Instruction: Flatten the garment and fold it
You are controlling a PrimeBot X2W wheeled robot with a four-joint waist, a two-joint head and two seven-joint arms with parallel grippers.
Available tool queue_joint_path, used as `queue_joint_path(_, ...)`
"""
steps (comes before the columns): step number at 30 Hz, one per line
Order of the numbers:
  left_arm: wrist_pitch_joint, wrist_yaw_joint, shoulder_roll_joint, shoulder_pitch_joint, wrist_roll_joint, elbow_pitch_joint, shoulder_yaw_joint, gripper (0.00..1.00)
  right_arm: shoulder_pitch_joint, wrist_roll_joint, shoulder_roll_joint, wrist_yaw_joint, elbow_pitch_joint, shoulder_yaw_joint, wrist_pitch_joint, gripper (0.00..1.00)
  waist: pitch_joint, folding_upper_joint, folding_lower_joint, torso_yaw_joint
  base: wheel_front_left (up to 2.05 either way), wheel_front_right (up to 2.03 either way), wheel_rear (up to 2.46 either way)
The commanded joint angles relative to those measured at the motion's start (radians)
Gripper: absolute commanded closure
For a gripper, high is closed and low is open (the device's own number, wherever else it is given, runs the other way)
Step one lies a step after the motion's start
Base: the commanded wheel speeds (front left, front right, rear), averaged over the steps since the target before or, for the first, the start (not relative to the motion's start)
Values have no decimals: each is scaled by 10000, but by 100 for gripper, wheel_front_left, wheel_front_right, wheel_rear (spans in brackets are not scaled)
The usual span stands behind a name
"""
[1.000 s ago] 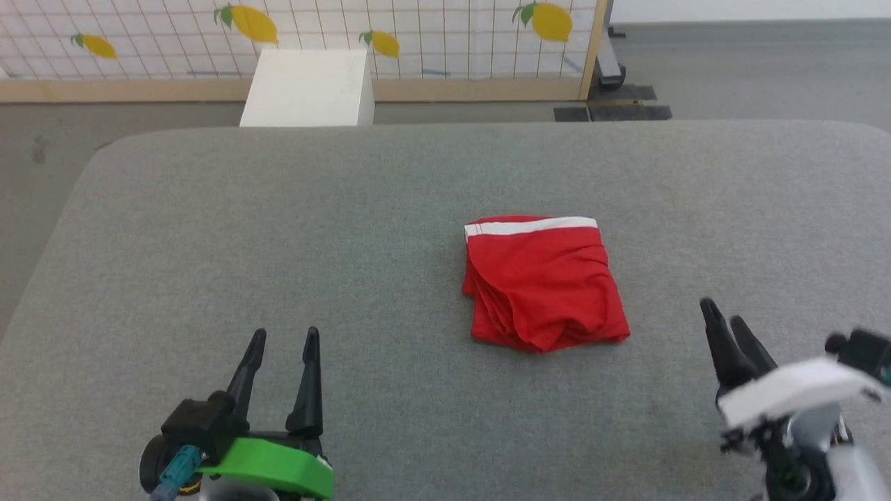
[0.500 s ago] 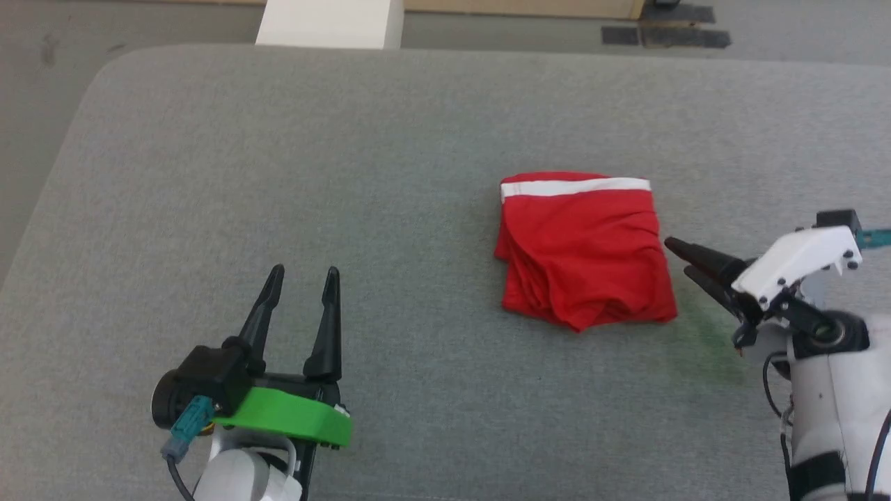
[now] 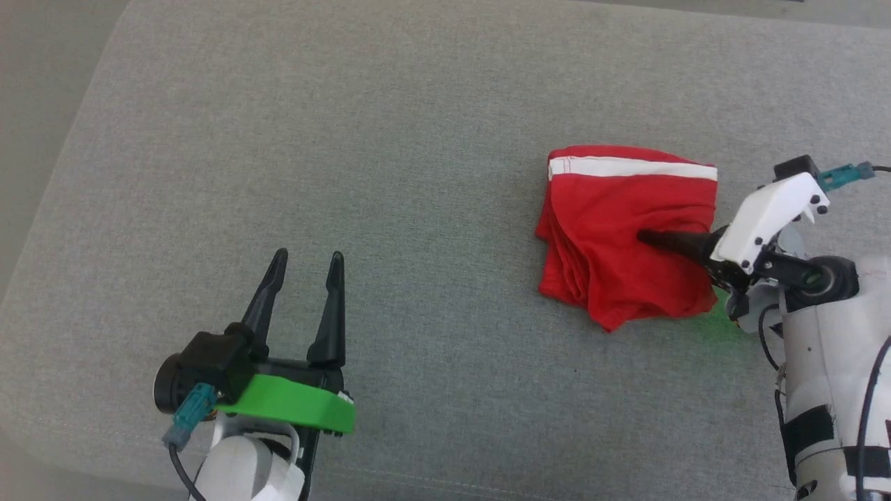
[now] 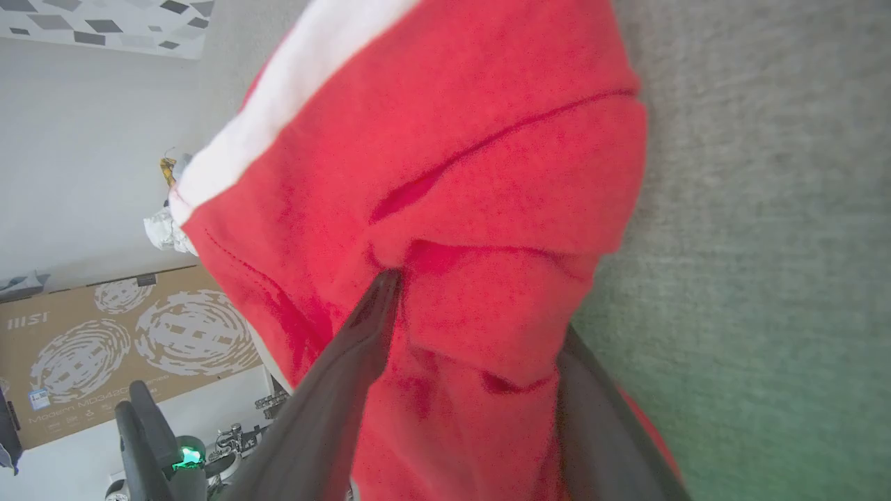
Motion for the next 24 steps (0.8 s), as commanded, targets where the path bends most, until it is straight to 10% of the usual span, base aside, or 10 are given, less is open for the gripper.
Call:
queue_joint_path(1, -47, -68, -18, -196, -37, 1, -23, 0, 239, -56, 65, -15, -87, 171, -47, 100, -48, 0, 0, -28, 0, 0, 0)
queue_joint_path(24, -47, -68, 310, -169, 435, -87, -219, 0, -19, -5373, -1244, -15, -1994, 4325, -2360, 100, -212, 0, 0, -4435, 0, 0, 0)
